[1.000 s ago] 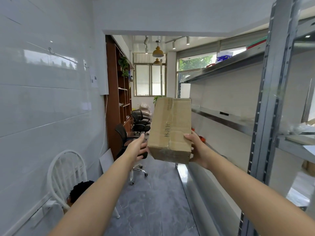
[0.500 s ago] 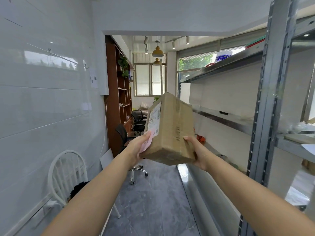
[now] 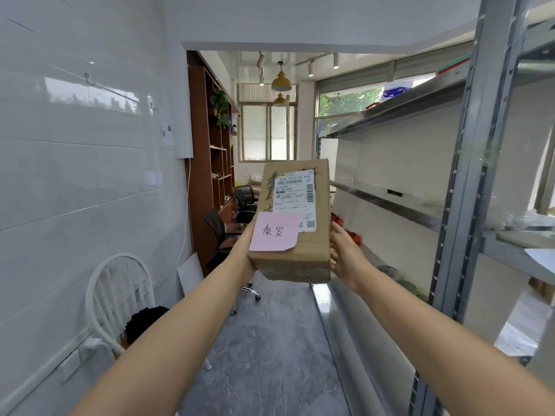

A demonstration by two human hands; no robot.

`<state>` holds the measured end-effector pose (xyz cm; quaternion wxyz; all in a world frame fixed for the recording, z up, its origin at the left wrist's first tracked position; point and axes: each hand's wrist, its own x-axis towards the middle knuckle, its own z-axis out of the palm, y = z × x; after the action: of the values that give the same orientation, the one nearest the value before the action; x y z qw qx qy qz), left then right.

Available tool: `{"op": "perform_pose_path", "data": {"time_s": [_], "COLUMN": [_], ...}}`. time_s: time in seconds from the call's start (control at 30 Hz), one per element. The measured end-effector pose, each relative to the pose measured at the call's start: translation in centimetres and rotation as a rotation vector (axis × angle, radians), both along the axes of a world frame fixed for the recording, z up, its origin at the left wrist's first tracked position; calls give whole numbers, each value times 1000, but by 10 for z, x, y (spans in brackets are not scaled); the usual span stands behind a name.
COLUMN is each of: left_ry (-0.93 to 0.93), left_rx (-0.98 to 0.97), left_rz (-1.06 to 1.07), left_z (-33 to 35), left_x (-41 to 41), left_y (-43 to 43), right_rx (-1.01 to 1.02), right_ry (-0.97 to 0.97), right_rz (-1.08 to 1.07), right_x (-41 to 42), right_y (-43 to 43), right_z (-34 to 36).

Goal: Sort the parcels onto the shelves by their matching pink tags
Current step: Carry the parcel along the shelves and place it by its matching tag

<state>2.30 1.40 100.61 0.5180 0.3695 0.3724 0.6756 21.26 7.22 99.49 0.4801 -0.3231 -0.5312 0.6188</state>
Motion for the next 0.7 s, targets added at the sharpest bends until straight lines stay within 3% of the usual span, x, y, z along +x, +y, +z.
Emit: {"op": "perform_pose_path", "data": {"time_s": [0.33,0.7], "left_ry": [45,176], "left_rx": [-16,-83], "left_rz": [-129,-341], "left_z": [-10,-13], "left_x": [40,87], "left_y": [17,67], "right_rx": [-69,-109], "right_ry": [165,120], "right_rz": [21,-412], "right_x": [23,74], "right_y": [11,6], "right_z": [-15,-8]}}
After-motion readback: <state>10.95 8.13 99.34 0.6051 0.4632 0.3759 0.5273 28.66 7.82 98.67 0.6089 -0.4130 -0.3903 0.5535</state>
